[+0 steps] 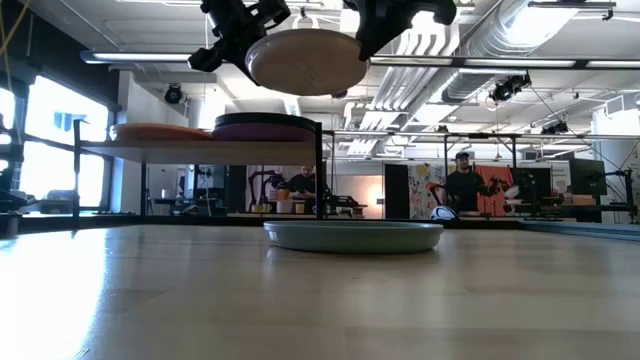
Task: Place and stack plates onto a shelf
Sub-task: Stack the gray plate on top of the light orange plate on the shelf
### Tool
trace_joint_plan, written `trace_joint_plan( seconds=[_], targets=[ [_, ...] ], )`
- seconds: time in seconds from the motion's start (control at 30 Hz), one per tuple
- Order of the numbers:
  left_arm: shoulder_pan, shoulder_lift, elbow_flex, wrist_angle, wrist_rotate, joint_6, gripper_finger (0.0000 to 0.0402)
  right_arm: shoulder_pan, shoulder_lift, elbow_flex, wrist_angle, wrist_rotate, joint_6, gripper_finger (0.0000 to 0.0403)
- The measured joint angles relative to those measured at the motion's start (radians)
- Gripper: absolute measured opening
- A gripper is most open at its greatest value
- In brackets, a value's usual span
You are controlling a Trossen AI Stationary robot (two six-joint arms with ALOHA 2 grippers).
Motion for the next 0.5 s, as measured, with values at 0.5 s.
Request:
trace_joint_plan(
  seconds=[0.5],
  targets=[
    [0.074,-0.065,-0.002,-0.184,-0.085,0.035,0.0003,-0.001,-0.017,0.000,-0.028,0.001,0.132,0.0123]
  ],
)
